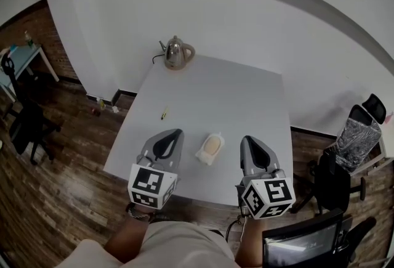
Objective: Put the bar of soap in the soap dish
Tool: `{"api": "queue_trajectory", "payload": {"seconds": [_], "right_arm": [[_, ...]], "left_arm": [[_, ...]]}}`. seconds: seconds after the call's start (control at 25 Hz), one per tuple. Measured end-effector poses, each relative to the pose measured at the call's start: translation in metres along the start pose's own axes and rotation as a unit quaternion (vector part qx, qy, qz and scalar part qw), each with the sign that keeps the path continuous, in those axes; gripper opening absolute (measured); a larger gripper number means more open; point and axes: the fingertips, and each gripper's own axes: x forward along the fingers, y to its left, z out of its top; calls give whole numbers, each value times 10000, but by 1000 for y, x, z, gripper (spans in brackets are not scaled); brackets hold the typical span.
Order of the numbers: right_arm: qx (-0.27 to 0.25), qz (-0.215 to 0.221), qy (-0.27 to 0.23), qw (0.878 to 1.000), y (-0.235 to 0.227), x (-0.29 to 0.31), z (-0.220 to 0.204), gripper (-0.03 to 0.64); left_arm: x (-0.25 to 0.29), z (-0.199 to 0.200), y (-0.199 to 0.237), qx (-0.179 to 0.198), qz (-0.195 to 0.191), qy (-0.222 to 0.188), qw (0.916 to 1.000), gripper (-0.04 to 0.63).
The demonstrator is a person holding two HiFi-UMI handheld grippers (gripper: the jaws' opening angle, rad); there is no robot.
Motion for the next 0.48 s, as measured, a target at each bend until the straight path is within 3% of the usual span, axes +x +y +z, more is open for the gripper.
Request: {"api": "queue_trajectory", "payload": {"seconds": [0.48], "right_arm": [[-188,61,-289,9994,32,6,34,2]], "left_arm": [[-13,34,20,411,-188,-366,9983,5]]}}
